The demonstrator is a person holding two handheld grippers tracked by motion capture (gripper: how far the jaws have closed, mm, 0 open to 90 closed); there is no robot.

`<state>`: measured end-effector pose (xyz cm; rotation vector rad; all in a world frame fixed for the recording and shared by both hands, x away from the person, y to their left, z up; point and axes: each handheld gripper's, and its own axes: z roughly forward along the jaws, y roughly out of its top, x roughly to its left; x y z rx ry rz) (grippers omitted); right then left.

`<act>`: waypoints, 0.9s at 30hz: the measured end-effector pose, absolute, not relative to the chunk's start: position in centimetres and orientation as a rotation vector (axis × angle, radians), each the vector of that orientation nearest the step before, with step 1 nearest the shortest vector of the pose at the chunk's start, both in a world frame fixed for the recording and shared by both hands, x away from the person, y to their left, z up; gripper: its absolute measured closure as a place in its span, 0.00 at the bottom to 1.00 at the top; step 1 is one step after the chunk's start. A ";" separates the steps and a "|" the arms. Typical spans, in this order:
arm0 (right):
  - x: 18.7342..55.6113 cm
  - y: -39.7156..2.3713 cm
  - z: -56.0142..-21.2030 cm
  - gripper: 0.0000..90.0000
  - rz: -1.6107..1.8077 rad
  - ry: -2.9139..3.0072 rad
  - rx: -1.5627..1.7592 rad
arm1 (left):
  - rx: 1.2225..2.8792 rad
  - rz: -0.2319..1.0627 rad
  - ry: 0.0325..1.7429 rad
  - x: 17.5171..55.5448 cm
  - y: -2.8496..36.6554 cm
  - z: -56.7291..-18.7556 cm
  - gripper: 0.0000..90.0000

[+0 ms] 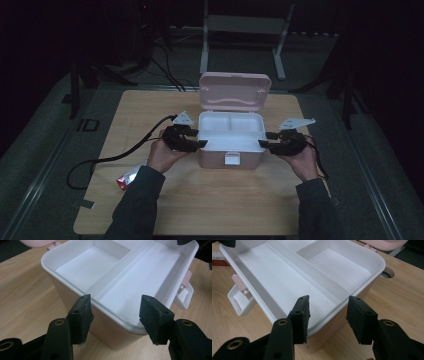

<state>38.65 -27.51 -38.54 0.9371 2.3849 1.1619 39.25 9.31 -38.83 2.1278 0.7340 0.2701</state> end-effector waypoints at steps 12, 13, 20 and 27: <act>38.8 -26.0 -38.6 0.58 1.175 2.414 0.902 | 2.122 0.284 0.770 38.4 11.1 -38.9 0.49; 38.8 -25.8 -38.6 0.58 1.173 2.418 0.892 | 2.118 0.283 0.772 38.3 11.4 -38.9 0.50; 38.7 -24.3 -38.5 0.57 1.174 2.440 0.863 | 2.121 0.301 0.793 37.5 12.8 -38.9 0.50; 38.3 -23.2 -38.5 0.57 1.167 2.457 0.829 | 2.138 0.330 0.795 36.9 13.4 -38.8 0.51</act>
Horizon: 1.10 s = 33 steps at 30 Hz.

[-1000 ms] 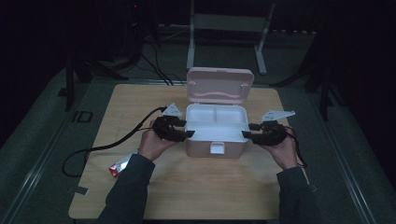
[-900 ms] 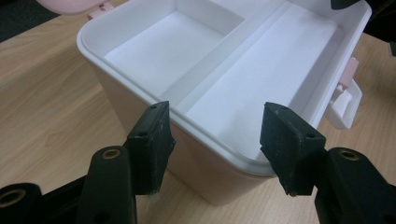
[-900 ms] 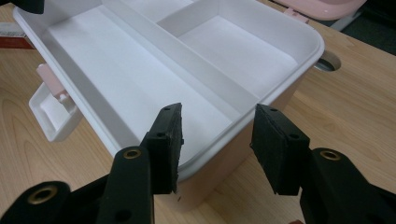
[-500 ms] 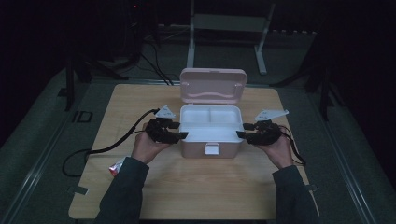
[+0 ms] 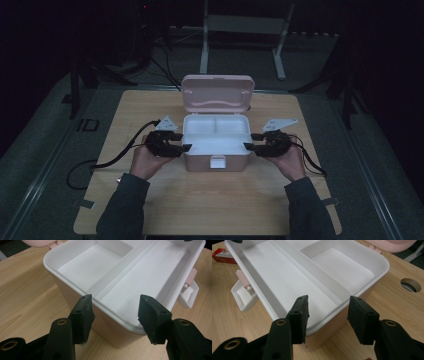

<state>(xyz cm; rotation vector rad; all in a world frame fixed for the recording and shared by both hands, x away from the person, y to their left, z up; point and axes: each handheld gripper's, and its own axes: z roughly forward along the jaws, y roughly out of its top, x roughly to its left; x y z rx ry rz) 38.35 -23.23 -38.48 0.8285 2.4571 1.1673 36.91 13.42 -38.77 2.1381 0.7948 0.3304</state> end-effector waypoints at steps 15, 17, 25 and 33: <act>37.8 -23.0 -38.4 0.58 1.177 2.482 0.794 | 2.117 0.315 0.788 36.2 14.2 -39.0 0.51; 37.9 -23.0 -38.3 0.58 1.177 2.481 0.792 | 2.117 0.316 0.780 36.3 14.2 -39.0 0.51; 36.5 -24.7 -37.3 0.56 1.191 2.401 0.814 | 2.110 0.391 0.772 35.6 15.5 -38.1 0.47; 35.5 -26.3 -37.7 0.55 1.165 2.394 0.829 | 2.105 0.421 0.808 34.8 17.5 -38.2 0.47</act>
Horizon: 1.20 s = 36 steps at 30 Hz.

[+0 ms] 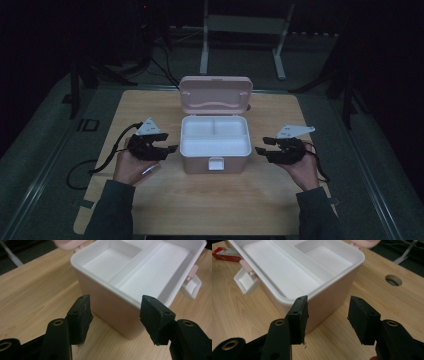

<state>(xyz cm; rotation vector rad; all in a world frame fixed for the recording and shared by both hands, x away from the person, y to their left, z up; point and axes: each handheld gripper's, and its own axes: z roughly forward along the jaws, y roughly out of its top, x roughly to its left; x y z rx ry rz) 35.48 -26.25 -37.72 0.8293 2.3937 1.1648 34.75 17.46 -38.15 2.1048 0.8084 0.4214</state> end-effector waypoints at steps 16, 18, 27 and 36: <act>34.5 -27.1 -39.5 0.51 1.111 2.421 0.846 | 2.156 0.433 0.868 33.1 20.5 -39.8 0.44; 34.4 -27.2 -39.6 0.51 1.110 2.423 0.847 | 2.163 0.432 0.873 32.9 20.7 -40.0 0.44; 34.0 -27.3 -40.5 0.50 1.091 2.438 0.853 | 2.204 0.428 0.879 32.7 21.3 -40.8 0.43; 33.5 -27.4 -41.1 0.49 1.075 2.446 0.849 | 2.219 0.430 0.872 32.2 21.5 -41.3 0.42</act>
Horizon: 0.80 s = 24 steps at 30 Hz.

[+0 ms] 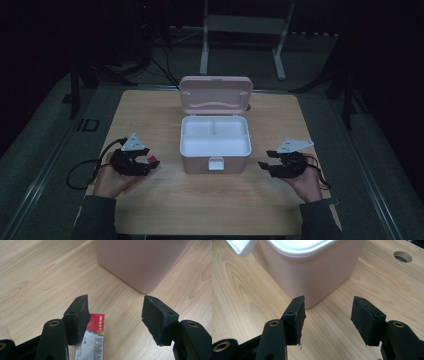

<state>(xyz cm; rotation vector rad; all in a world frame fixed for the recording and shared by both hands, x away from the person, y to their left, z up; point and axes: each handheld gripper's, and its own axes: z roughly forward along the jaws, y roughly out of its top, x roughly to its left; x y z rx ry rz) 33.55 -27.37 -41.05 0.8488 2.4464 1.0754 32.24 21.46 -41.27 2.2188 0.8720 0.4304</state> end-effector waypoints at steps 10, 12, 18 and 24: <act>33.2 -27.3 -41.4 0.49 1.076 2.453 0.842 | 2.228 0.433 0.764 32.9 20.1 -39.6 0.46; 33.1 -27.3 -41.4 0.49 1.076 2.455 0.842 | 2.232 0.434 0.739 33.3 19.8 -39.2 0.49; 33.1 -27.4 -41.4 0.49 1.077 2.454 0.844 | 2.268 0.419 0.647 34.6 18.9 -37.9 0.55; 33.1 -27.3 -41.5 0.49 1.072 2.459 0.841 | 2.283 0.411 0.593 35.7 17.9 -36.6 0.54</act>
